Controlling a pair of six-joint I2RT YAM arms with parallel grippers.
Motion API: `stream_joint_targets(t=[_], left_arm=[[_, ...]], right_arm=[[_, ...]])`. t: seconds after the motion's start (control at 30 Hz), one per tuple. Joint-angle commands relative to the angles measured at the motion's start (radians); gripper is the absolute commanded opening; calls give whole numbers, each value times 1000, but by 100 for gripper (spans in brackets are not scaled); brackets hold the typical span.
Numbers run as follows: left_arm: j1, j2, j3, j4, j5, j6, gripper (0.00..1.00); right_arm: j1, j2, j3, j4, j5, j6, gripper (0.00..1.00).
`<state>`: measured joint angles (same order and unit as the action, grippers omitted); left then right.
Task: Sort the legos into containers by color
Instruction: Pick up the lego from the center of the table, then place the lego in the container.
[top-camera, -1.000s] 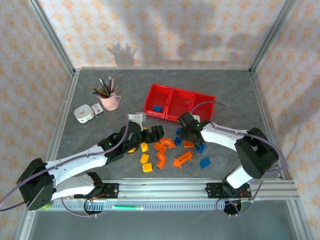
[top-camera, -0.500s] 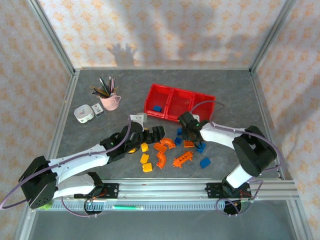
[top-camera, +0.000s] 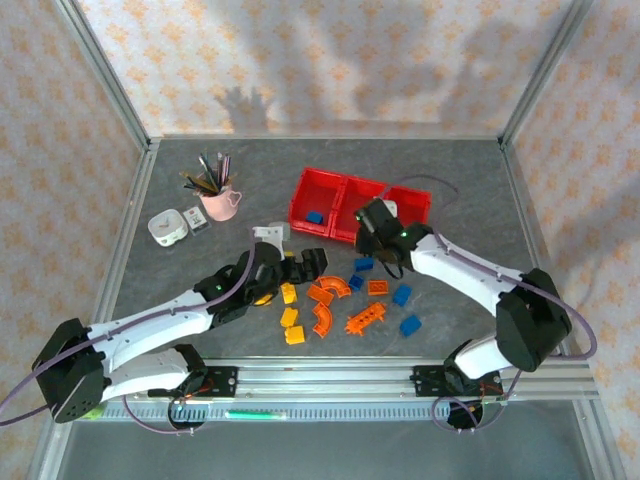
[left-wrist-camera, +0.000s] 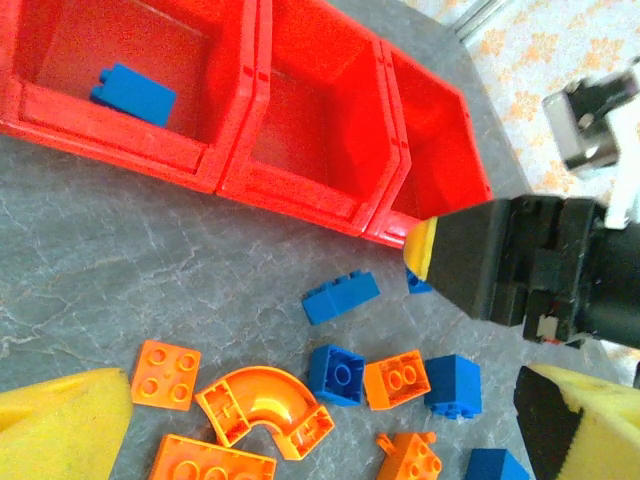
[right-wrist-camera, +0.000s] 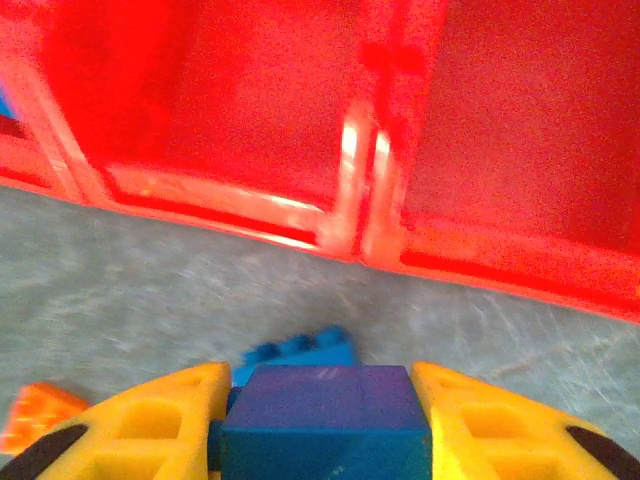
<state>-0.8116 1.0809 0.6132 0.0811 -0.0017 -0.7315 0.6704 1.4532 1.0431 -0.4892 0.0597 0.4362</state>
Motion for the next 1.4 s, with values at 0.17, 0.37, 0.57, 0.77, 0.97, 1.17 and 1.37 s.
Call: stream_joint_targets(t=[0.17,0.37,0.57,0.77,0.97,1.17,1.37], left_arm=[[71,-45,45,-93,-34,45,99],[168,-43,52,-114,-11,69,99],[247,-6,59,-82,21,87,99],[295,50,65,-52,48,90,99],[298,62,71,-45,57,101,99],[299,49,70,-49,78,105,99],[296,21,54,-53,146,113,99]], right_arm=[[35,191,262,9,-26,-52,30],[35,380,460,46,-23,-68,29],[7,593,688,12,35,-82,29],[-32,751,862,-21,24,-95,40],[-32,757,916,-29,15,-112,61],[-31,665,864,-33,10,-114,72],[-26,469,639,28,-20,-103,79]])
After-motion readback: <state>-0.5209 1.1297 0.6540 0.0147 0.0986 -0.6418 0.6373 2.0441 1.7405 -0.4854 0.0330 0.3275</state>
